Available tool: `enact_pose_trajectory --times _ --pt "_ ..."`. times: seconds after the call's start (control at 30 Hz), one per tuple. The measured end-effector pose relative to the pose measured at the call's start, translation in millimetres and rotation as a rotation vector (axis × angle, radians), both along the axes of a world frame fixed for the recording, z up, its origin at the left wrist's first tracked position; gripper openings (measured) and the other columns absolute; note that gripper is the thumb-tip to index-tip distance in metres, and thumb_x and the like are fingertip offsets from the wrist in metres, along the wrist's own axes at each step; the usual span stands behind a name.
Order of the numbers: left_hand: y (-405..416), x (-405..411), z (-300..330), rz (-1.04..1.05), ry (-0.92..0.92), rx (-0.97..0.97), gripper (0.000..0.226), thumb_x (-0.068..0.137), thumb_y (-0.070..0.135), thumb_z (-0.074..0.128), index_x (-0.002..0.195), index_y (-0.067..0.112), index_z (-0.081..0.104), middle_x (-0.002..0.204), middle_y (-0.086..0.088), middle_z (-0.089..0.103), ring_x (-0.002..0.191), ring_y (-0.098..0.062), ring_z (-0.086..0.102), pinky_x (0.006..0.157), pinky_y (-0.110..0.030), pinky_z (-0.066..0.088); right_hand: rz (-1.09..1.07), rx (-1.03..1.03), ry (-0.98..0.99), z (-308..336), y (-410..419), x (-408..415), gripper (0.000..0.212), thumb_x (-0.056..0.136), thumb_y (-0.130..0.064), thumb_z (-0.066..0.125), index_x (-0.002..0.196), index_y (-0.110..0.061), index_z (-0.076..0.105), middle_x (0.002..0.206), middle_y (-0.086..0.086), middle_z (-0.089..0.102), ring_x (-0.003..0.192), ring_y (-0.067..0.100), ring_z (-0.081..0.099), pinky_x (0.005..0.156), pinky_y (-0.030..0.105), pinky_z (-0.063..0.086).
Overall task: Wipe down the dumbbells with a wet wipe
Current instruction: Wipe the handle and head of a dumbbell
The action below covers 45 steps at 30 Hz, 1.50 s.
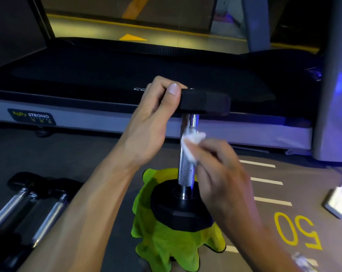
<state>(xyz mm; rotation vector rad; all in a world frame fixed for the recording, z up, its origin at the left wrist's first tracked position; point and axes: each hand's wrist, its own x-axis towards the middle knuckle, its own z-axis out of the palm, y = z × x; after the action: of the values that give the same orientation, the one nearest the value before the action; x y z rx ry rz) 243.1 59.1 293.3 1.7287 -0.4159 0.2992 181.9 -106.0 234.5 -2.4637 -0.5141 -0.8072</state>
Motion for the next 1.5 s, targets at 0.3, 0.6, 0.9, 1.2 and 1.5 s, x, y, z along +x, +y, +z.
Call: enact_pose_trajectory --times 0.3,0.6,0.9,1.2,1.5 --pt "-5 -6 1 -0.013 -0.026 0.005 0.026 0.108 0.041 0.036 0.105 0.03 0.059 0.118 -0.015 0.062 0.116 -0.026 0.056 0.102 -0.026 0.043 -0.055 0.062 -0.265 25 -5 11 0.028 0.09 0.005 0.069 0.114 -0.006 0.078 0.105 0.008 0.072 0.099 0.016 0.063 0.093 0.007 0.039" --pt "-3 -3 -3 -0.019 -0.073 0.007 0.024 0.11 0.038 0.037 0.104 0.028 0.058 0.116 -0.017 0.063 0.117 -0.035 0.056 0.11 -0.052 0.044 0.058 -0.17 -0.209 12 1 14 0.038 0.094 0.008 0.067 0.132 0.002 0.066 0.138 0.013 0.063 0.13 0.027 0.051 0.12 0.026 0.033" --pt "-1 1 -4 0.001 -0.062 0.017 0.027 0.11 0.038 0.039 0.103 0.023 0.06 0.115 -0.012 0.065 0.117 -0.036 0.055 0.11 -0.053 0.042 0.342 -0.178 -0.01 1 -18 -6 0.028 0.097 -0.005 0.054 0.108 -0.012 0.079 0.122 -0.008 0.073 0.114 0.015 0.053 0.102 0.019 0.046" --pt "-5 -7 0 0.004 -0.074 0.014 0.023 0.109 0.041 0.041 0.106 0.034 0.062 0.117 -0.01 0.064 0.114 -0.019 0.058 0.108 -0.04 0.044 0.38 -0.157 0.308 4 -11 -32 0.034 0.085 -0.001 0.053 0.095 -0.026 0.073 0.111 -0.02 0.073 0.095 0.012 0.06 0.078 0.024 0.058" --pt "-15 -19 0 0.176 -0.118 0.07 0.044 0.079 0.064 0.078 0.1 0.031 0.059 0.108 0.0 0.064 0.095 -0.007 0.063 0.085 -0.022 0.047 0.286 -0.153 0.469 16 -8 -33 0.034 0.081 -0.02 0.041 0.083 -0.02 0.074 0.095 -0.009 0.076 0.089 0.009 0.063 0.081 0.025 0.054"
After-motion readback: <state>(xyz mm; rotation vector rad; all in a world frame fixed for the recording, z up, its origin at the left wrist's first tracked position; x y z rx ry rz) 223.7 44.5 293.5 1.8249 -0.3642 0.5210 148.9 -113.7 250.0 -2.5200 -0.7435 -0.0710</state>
